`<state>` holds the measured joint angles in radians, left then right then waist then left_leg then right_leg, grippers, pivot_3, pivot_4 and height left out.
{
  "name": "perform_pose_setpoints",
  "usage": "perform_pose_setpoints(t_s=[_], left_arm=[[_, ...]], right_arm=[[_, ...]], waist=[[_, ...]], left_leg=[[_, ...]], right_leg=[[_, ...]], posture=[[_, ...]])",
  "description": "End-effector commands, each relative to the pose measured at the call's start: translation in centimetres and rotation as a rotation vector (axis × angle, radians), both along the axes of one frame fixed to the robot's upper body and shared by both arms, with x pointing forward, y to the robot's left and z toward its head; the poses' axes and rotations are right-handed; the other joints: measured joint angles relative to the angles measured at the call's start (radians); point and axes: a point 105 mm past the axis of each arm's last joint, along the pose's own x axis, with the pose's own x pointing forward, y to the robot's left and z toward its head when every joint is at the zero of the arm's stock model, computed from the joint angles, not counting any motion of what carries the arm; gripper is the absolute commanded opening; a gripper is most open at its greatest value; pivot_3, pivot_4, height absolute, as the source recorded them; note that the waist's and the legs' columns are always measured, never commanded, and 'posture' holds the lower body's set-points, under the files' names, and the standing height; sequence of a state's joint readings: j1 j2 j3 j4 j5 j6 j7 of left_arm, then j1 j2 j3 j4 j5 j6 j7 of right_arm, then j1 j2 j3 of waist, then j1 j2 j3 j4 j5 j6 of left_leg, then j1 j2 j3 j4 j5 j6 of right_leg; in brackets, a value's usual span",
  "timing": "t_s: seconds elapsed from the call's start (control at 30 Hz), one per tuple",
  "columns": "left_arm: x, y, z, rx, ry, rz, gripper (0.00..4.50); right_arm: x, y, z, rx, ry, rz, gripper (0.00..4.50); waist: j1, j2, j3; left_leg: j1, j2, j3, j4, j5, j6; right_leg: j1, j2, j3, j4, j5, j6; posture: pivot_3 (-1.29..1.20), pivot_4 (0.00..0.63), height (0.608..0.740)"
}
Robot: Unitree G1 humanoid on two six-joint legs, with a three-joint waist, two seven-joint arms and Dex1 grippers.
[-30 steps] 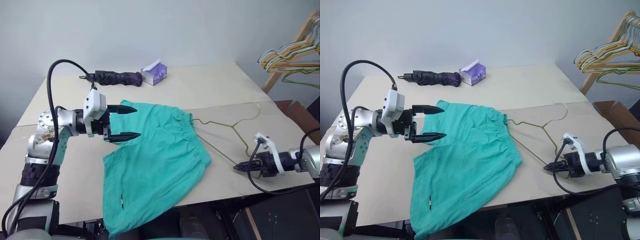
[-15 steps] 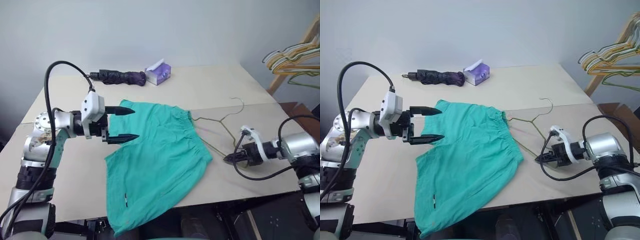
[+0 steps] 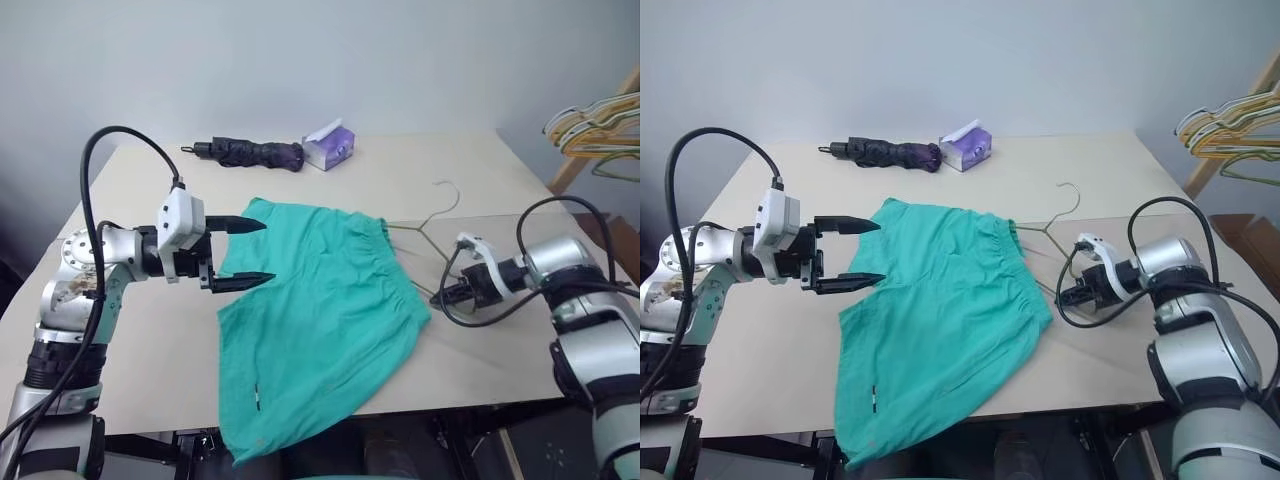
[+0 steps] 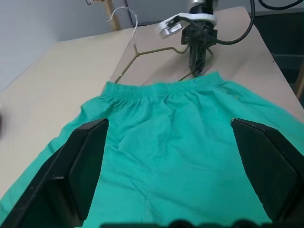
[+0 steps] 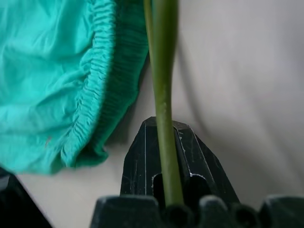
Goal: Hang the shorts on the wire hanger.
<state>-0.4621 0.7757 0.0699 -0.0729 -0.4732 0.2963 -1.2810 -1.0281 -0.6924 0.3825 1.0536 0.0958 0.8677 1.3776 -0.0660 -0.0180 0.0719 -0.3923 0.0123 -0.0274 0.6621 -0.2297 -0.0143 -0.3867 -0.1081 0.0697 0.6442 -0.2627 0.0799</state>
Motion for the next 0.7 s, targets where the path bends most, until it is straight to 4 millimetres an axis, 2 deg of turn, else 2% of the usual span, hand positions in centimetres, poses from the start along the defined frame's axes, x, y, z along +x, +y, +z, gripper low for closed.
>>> perform_pose_setpoints(t_s=[0.03, 0.2, 0.4, 0.53, 0.6, 0.7], left_arm=[[-0.2, 0.3, 1.3, -0.005, -0.062, 0.009, 4.47], [0.0, 0.1, 1.4, -0.005, -0.064, 0.004, 4.47], [1.2, -0.3, 1.7, 0.005, -0.082, -0.018, 4.47], [2.9, -0.6, 2.6, 0.015, -0.128, -0.02, 4.47], [4.2, -0.7, 3.6, 0.024, -0.184, -0.007, 4.47], [5.7, -0.9, 5.3, 0.031, -0.264, -0.001, 4.47]], right_arm=[[1.0, -0.2, 1.7, 0.02, -0.068, -0.008, 0.0], [1.4, -1.5, 2.5, -0.06, -0.168, 0.019, 0.0], [2.8, -1.9, 5.6, -0.319, -0.549, 0.138, 0.0], [2.2, 0.1, 8.9, -0.371, -0.731, 0.177, 0.0], [1.4, 2.1, 10.3, -0.411, -0.819, 0.231, 0.0], [0.0, 4.1, 10.9, -0.478, -0.888, 0.308, 0.0]], waist=[[0.011, 0.0, 0.0], [0.024, 0.0, 0.0], [0.017, 0.0, 0.0], [-0.002, 0.0, 0.0], [-0.024, 0.0, -0.001], [-0.042, 0.0, -0.002]], left_leg=[[-0.001, 0.0, 0.0, 0.0, 0.0, 0.0], [-0.001, 0.0, 0.0, 0.0, 0.0, 0.0], [-0.001, 0.0, 0.001, 0.0, 0.0, 0.0], [-0.002, 0.0, 0.001, 0.0, 0.0, 0.0], [-0.002, 0.0, 0.001, 0.0, 0.0, 0.0], [-0.004, 0.0, -0.001, 0.0, 0.0, 0.0]], right_leg=[[0.0, 0.0, 0.0, 0.0, 0.0, 0.0], [0.0, 0.0, 0.0, 0.0, 0.0, 0.0], [-0.002, 0.0, -0.001, 0.0, 0.0, 0.0], [-0.002, 0.0, -0.001, 0.001, 0.0, 0.0], [-0.002, 0.0, -0.001, 0.001, 0.0, 0.0], [-0.003, 0.0, -0.002, 0.001, 0.0, 0.0]], posture=[[0.08, 0.012, 0.74], [0.03, 0.004, 0.74], [-0.04, 0.0, 0.74], [-0.09, 0.0, 0.74], [-0.11, 0.0, 0.74], [-0.13, 0.0, 0.74]])
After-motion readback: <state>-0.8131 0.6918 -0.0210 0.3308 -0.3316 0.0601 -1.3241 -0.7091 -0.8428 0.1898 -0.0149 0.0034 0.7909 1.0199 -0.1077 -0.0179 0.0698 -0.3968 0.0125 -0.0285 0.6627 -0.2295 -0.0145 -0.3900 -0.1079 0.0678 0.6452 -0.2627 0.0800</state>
